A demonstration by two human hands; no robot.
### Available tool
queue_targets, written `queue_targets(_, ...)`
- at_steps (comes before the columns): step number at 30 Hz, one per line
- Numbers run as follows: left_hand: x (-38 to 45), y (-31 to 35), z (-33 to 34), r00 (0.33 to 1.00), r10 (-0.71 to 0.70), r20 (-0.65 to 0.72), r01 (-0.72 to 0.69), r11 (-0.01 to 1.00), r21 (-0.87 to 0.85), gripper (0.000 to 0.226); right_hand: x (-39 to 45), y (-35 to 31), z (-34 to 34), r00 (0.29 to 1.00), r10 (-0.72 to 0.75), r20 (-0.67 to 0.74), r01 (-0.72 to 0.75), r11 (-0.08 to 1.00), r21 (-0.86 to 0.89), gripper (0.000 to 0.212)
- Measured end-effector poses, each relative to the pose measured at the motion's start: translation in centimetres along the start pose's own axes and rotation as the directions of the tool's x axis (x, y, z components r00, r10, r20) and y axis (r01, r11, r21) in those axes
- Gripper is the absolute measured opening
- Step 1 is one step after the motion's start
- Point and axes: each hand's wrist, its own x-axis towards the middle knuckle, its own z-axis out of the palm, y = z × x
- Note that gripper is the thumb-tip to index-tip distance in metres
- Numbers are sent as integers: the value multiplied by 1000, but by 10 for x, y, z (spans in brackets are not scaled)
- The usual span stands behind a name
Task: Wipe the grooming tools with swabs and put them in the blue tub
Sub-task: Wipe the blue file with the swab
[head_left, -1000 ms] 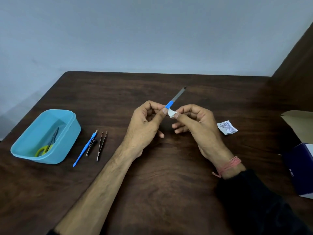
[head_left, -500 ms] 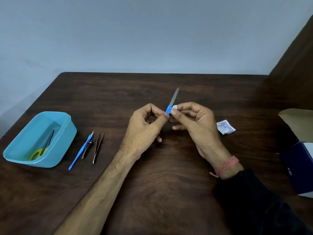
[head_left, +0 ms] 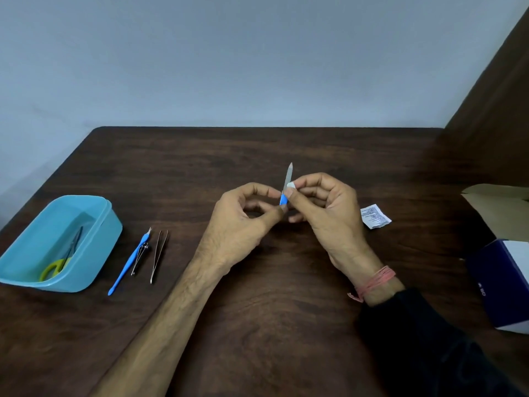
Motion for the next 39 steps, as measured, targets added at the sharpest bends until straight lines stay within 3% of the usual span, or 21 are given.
queue_targets(4,1,-1,2,998,38,-55,-41,998,-43,7,1,-1,-1,1000,-17,-6,17,999,28,9)
queue_targets(7,2,-4,3,997,-6,-74,4,1000,-25,5,1,-2,-4,997,-70,-27,70,998,-1,7)
queue_targets(15,0,0,3,997,-41,-60,38,998,-56,9,5,-1,-8,980,-73,-186,79,997,22,7)
queue_targets(23,-1,2,3,999,-23,47,23,1000,2,17,4,-1,-10,975,-121,-188,92,983,-156,14)
queue_targets(28,0,2,3,999,-14,44,14,1000,16,15,8,-2,-18,965,-132,-226,81,971,-224,6)
queue_targets(39,0,1,3,999,13,45,-15,999,39,15,6,3,-20,969,-194,-151,109,890,-443,5)
